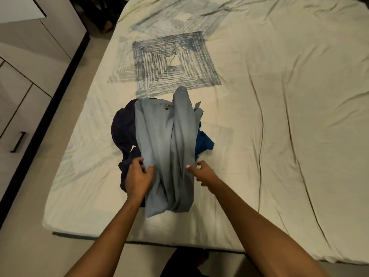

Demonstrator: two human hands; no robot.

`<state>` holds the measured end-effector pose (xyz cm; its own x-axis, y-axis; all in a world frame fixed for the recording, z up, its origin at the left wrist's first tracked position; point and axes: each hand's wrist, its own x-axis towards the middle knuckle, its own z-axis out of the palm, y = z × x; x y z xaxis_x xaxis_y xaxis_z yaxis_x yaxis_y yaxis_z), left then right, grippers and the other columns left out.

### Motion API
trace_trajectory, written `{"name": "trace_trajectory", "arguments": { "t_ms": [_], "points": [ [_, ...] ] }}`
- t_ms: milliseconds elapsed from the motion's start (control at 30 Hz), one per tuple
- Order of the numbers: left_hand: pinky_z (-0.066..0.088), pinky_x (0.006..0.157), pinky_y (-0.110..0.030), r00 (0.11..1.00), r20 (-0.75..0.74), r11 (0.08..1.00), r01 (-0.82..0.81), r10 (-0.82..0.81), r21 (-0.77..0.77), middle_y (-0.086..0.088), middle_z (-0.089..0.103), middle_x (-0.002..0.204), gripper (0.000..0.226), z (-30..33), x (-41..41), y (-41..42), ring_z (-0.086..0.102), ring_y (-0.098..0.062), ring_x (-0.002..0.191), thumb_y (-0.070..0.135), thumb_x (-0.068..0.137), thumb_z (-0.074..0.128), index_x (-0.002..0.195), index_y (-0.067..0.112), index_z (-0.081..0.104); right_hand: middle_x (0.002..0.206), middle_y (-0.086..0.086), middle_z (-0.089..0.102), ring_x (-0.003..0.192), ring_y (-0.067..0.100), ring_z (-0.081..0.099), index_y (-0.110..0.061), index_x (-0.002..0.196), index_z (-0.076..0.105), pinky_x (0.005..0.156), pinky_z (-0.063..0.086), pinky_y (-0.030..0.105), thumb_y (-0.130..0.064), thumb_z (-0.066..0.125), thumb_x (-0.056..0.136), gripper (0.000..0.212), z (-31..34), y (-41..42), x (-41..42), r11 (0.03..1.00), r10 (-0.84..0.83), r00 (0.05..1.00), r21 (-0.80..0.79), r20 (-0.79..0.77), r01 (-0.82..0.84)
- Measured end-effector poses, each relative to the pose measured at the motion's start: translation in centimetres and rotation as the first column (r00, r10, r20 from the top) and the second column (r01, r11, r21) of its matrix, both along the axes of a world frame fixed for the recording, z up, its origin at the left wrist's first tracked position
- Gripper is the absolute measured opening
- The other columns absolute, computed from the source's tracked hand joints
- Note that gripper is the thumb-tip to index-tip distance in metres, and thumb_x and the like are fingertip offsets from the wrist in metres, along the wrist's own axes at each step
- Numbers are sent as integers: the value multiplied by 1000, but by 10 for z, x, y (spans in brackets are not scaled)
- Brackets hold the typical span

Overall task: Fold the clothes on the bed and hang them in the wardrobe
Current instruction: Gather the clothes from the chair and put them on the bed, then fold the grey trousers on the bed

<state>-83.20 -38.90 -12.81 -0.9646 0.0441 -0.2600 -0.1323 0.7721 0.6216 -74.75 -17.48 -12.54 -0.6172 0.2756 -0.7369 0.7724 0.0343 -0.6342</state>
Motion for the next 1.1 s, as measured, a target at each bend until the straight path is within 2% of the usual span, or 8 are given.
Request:
{"name": "trace_trajectory", "arguments": {
  "t_ms": [133,300,367,533,700,833,967,1100],
  "points": [
    [48,95,-48,985,-158,998,66,-64,11,-11,56,124,46,4,-48,45,53,-30,116,36,90,65,128,14,54,151,8,43,132,30,48,-16,151,28,106,45,42,-52,69,86,85,-6,1,-29,998,-58,996,-21,-69,57],
    [45,102,-51,990,138,1000,-19,20,-10,-23,49,138,81,-6,-101,96,49,-43,125,50,86,67,144,6,33,138,11,50,126,33,51,-11,141,39,104,46,45,-37,69,89,65,-17,5,-56,997,-18,998,73,-65,23],
    [47,97,-48,968,239,997,-67,75,-43,-26,53,131,65,-10,-110,107,53,-45,119,40,91,64,137,2,38,115,17,60,107,33,59,-2,116,55,89,51,43,-21,60,92,31,-17,6,-59,986,46,994,166,-104,-29],
    [37,70,-35,998,-56,990,50,-42,134,-13,58,87,13,3,-83,141,59,-37,89,15,98,49,93,4,52,79,10,53,71,17,52,-8,80,54,63,43,28,-16,53,89,11,13,21,-44,995,-103,956,-42,-274,95],
    [40,92,-30,941,201,916,189,-272,353,4,57,111,42,13,-40,205,53,-15,107,45,101,51,127,13,58,97,13,68,88,24,65,-6,92,66,83,56,37,-19,56,77,23,35,52,-4,989,106,960,-72,-259,-128],
    [40,66,-31,814,247,849,487,-526,204,0,53,75,14,8,-12,255,61,-28,80,17,93,60,82,14,52,90,17,68,88,31,65,-2,90,65,85,54,52,-39,54,69,44,43,94,33,985,172,952,64,-254,-161],
    [46,79,-31,755,65,734,608,-652,304,-1,65,91,11,39,23,321,62,-24,91,9,97,55,102,9,65,105,4,68,99,21,65,-11,113,65,85,55,34,-24,59,95,23,54,160,81,953,-277,924,-199,-264,229],
    [51,94,-25,629,39,588,701,-776,404,-4,69,114,31,76,61,406,65,-16,102,15,96,62,127,11,61,108,4,73,92,21,69,-23,112,68,72,57,36,-44,46,100,33,72,247,117,599,-793,562,-467,-236,651]
  ]
}}
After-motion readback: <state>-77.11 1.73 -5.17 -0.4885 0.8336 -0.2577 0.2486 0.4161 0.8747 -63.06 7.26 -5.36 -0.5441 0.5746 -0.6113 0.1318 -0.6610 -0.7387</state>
